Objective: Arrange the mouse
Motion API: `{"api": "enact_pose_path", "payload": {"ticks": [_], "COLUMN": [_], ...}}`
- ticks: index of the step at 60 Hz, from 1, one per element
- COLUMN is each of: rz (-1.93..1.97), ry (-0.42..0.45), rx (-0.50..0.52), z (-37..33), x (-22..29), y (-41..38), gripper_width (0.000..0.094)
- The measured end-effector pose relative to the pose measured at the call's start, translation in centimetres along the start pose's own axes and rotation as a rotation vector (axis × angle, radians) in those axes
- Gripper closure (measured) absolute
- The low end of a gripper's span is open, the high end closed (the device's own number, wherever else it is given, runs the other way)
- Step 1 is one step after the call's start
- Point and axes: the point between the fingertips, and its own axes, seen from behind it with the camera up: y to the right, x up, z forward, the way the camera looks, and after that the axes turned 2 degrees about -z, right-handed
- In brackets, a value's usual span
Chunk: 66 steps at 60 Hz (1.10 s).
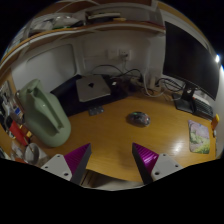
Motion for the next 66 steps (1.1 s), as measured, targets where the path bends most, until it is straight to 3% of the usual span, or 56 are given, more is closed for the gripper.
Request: {"api": "enact_pose_path", "payload": {"ticks": [27, 42, 66], "rz": [0.117, 0.115, 0.119], "ry": [0.066, 0.11, 0.094], "rx": [-0.165, -0.186, -0.166], "z": [4.7, 9.3, 18.1], "x": [0.3, 1.2, 4.0], "y": [11.2, 13.8, 16.2], "gripper_width": [0.0072, 0.0071, 0.007]}}
